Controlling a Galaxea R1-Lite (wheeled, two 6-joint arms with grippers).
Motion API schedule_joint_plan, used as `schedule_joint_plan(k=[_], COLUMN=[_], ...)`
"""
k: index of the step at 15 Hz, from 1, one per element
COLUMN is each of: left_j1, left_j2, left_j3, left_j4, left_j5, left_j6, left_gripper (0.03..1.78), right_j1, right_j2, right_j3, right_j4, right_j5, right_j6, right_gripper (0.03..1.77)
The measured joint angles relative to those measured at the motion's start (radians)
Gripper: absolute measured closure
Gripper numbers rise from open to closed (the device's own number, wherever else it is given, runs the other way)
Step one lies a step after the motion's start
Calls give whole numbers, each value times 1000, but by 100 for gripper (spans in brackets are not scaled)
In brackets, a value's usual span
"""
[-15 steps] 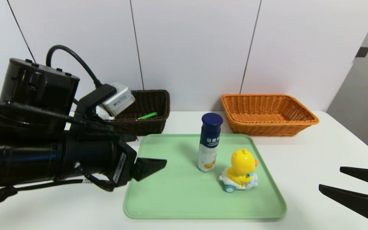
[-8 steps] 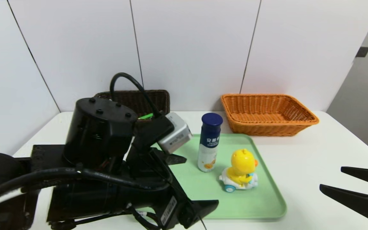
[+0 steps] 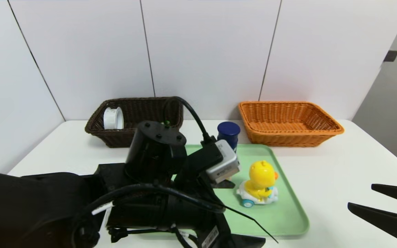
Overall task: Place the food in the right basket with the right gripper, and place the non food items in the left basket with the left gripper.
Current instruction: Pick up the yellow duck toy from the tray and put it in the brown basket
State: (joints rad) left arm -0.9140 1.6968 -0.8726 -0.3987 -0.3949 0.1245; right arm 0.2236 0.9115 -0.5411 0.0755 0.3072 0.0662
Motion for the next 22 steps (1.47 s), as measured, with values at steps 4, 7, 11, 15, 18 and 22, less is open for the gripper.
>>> schedule_joint_plan(k=[4,7,11,15,18,22], left_j1=[1,1,2,6,8,13], left_j2=[111,164,211,245,270,292], left_j3=[-3,-5,-18,-43,-61,-67], left_j4=[-123,-153,-202,-205,-206,-254], left_j5=[-7,-10,-3,3,26,53], left_j6=[72,77,77,76,77,76], left_gripper=[12,12,12,12,12,12], right_j1=[-9,-17,-20,-25,-26,-26], right_j2=[-5,-5,-6,-6,-6,-7], right_j3=[12,14,17,19,22,28], right_j4=[-4,-3,-4,-4,-4,-7], right_j5=[0,0,1,1,1,2], right_j6=[0,0,0,0,0,0], right_gripper=[10,10,10,10,10,10])
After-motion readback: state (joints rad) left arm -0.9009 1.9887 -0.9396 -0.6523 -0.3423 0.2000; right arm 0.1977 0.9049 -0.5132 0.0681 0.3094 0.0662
